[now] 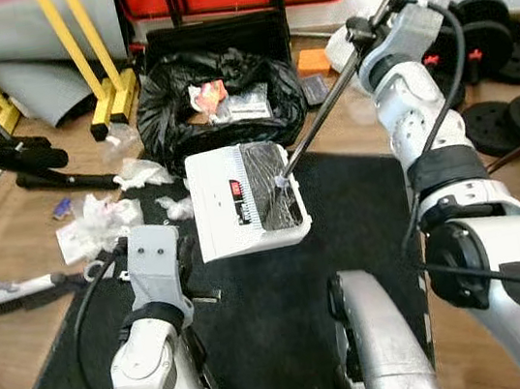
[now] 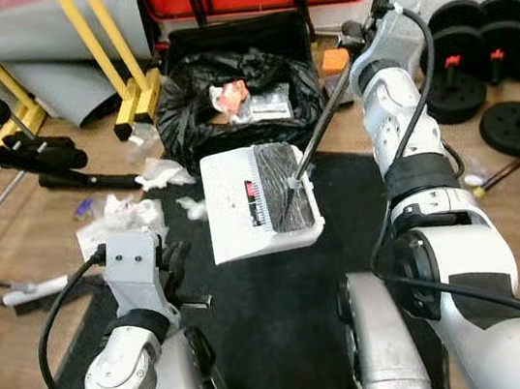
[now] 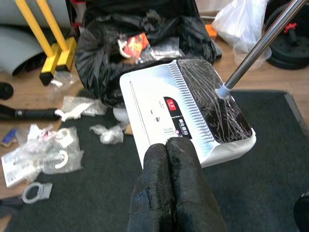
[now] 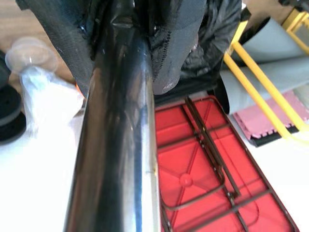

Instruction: Sweep floor

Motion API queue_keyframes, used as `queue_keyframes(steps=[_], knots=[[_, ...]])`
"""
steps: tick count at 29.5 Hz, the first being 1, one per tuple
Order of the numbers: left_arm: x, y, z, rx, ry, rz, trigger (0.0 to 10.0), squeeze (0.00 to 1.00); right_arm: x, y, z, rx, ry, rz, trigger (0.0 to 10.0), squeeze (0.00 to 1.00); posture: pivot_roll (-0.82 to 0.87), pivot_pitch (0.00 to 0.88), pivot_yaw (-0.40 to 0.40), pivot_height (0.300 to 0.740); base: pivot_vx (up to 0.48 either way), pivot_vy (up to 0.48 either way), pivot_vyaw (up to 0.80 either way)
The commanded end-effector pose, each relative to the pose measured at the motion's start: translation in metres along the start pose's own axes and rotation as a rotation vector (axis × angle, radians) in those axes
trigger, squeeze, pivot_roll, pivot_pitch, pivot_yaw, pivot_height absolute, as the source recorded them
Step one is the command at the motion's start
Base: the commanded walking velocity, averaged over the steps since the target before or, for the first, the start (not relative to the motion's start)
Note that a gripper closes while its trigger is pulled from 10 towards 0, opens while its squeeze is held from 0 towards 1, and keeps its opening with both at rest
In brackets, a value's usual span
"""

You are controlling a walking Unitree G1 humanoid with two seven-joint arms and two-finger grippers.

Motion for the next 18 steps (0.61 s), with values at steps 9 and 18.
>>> queue_keyframes(steps=[9, 18], knots=[[-0.0058, 0.0048, 0.0123, 0.098, 0.009, 0.006, 10.0, 0.0, 0.0155, -0.0026, -0.0053, 0.02, -0.017, -0.072, 10.0, 0.0, -0.1, 0.0, -0.023, 0.54, 0.0, 0.0, 0.0], [-0.0046, 0.0081, 0.0108, 0.087, 0.01, -0.013, 10.0, 0.0, 0.0221, -0.0008, -0.005, 0.014, -0.013, -0.087, 10.0, 0.0, -0.1, 0.0, -0.025, 0.565, 0.0, 0.0, 0.0]])
Point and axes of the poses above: a point about 5 cm out from each wrist's last joint towards the gripper, its own y axis pointing out of the wrist towards the gripper, its own x axis along the axis of the wrist's last joint, z = x × y, the point moved 4 cm from there along y, pointing out of the wrist towards the gripper, and after that the axes turned 1 degree about y, right-handed, at the moved point
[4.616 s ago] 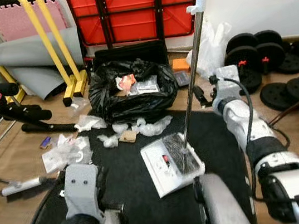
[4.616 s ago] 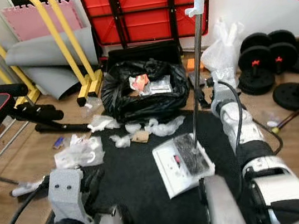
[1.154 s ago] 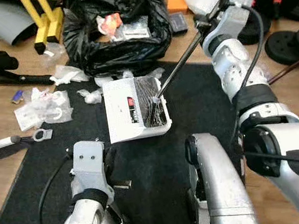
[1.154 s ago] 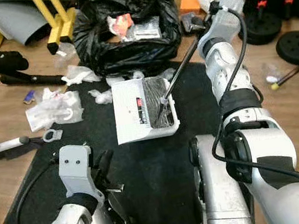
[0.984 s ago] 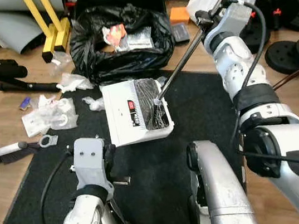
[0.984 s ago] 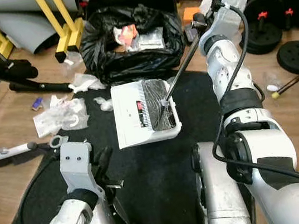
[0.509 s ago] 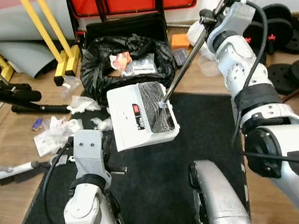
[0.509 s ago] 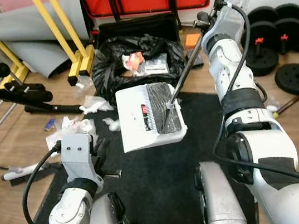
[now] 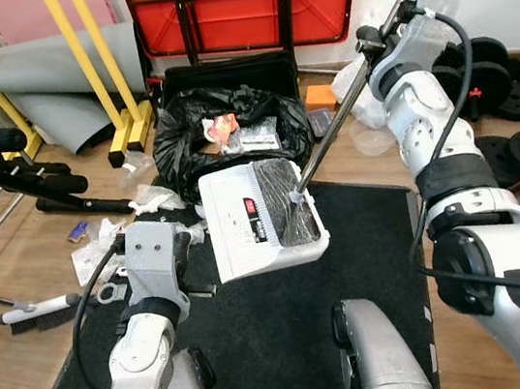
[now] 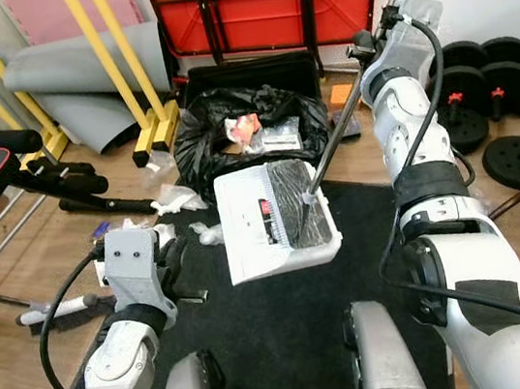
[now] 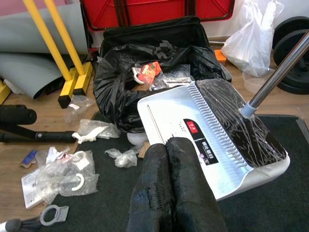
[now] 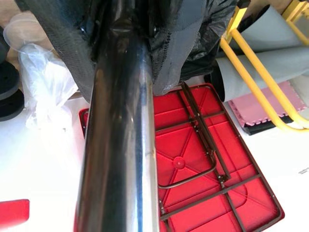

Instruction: Sweep floor

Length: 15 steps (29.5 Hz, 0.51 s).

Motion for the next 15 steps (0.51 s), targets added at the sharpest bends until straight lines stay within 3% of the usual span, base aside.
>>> queue_keyframes(steps=[1, 15], knots=[[-0.0024, -0.0001, 0.0063, 0.068, 0.004, 0.001, 10.0, 0.0, 0.0271, 0.0028, 0.0104, 0.032, 0.028, -0.098, 10.0, 0.0, -0.1, 0.0, -0.025, 0.57, 0.0, 0.0, 0.0], [-0.0008, 0.001, 0.005, 0.058, 0.008, -0.012, 10.0, 0.0, 0.0273, 0.003, 0.0109, 0.028, 0.033, -0.1, 10.0, 0.0, -0.09, 0.0, -0.022, 0.59, 0.0, 0.0, 0.0]])
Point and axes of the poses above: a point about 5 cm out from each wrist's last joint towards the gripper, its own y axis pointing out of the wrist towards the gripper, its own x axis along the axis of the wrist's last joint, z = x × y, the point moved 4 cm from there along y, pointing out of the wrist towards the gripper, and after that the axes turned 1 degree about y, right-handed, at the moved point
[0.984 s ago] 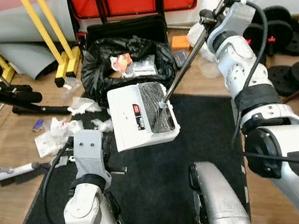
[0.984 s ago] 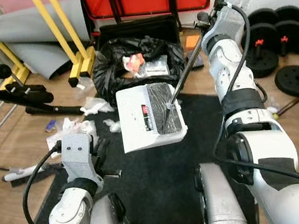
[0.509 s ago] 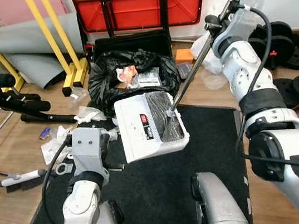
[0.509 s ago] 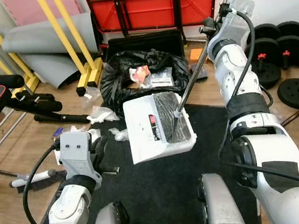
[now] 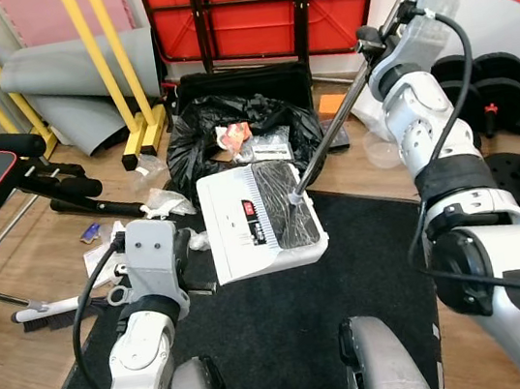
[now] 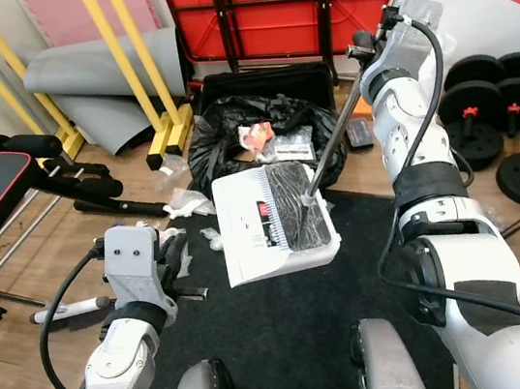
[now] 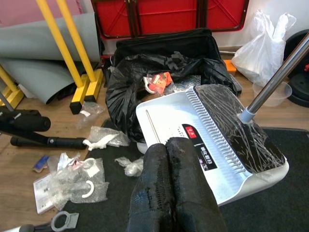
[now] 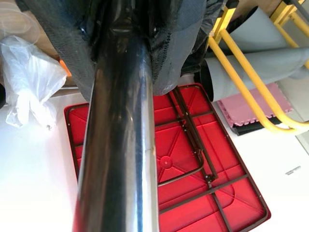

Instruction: Sweep floor

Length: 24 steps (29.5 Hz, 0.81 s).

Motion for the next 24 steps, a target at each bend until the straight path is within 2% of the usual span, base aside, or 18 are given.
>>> queue_keyframes(steps=[1, 24], knots=[[-0.0027, 0.0, 0.0057, 0.057, 0.01, 0.007, 10.0, 0.0, 0.0272, 0.003, 0.0107, 0.028, 0.033, -0.1, 10.0, 0.0, -0.09, 0.0, -0.022, 0.59, 0.0, 0.0, 0.0], [-0.0037, 0.0025, 0.0064, 0.076, -0.001, 0.005, 10.0, 0.0, 0.0297, 0.0038, 0.0074, 0.022, 0.032, -0.101, 10.0, 0.0, -0.1, 0.0, -0.023, 0.65, 0.0, 0.0, 0.0]])
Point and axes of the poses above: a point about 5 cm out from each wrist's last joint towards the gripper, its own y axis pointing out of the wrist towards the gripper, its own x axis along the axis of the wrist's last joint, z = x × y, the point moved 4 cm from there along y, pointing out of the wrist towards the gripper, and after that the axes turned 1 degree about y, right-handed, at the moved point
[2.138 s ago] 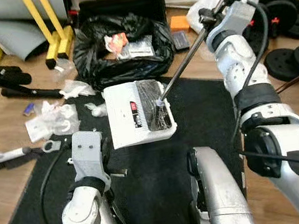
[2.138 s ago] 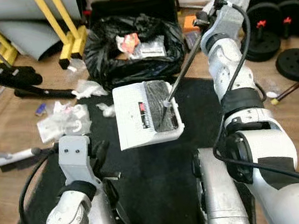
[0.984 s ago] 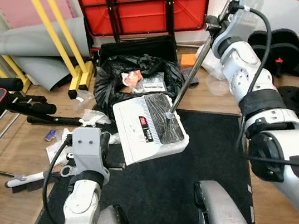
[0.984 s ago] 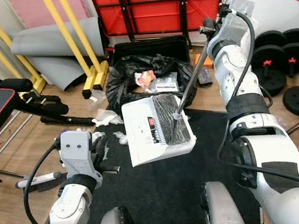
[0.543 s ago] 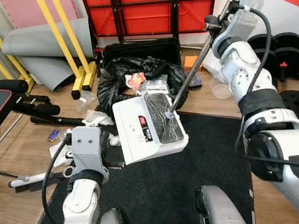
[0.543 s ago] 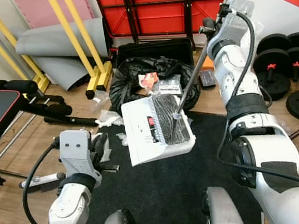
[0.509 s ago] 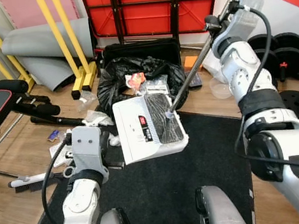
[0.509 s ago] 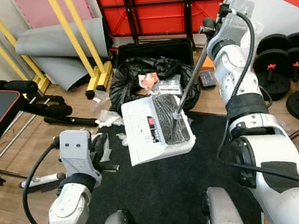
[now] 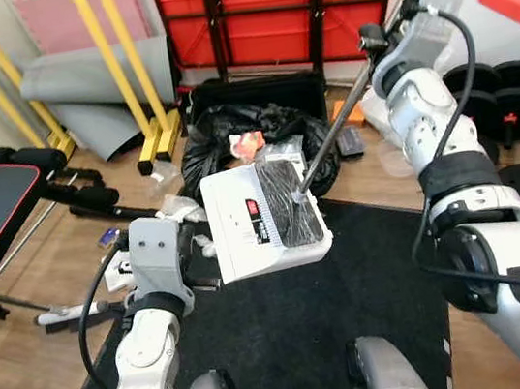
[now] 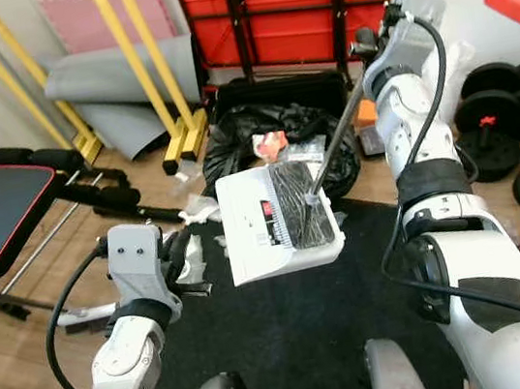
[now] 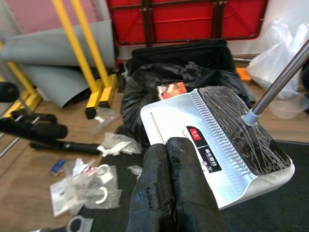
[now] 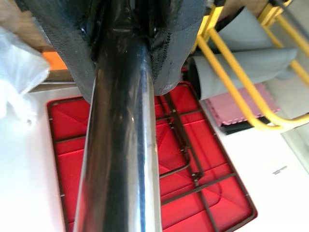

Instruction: Sweep floor

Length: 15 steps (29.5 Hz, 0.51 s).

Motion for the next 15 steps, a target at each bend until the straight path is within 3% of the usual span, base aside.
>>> queue_keyframes(steps=[1, 15], knots=[[-0.0037, -0.0002, 0.008, 0.07, -0.003, 0.014, 10.0, 0.0, 0.0275, 0.0037, 0.01, 0.028, 0.036, -0.097, 10.0, 0.0, -0.1, 0.0, -0.023, 0.65, 0.0, 0.0, 0.0], [-0.004, 0.0013, 0.0083, 0.074, -0.011, 0.014, 10.0, 0.0, 0.0277, 0.0038, 0.0095, 0.026, 0.036, -0.097, 10.0, 0.0, -0.1, 0.0, -0.022, 0.685, 0.0, 0.0, 0.0]])
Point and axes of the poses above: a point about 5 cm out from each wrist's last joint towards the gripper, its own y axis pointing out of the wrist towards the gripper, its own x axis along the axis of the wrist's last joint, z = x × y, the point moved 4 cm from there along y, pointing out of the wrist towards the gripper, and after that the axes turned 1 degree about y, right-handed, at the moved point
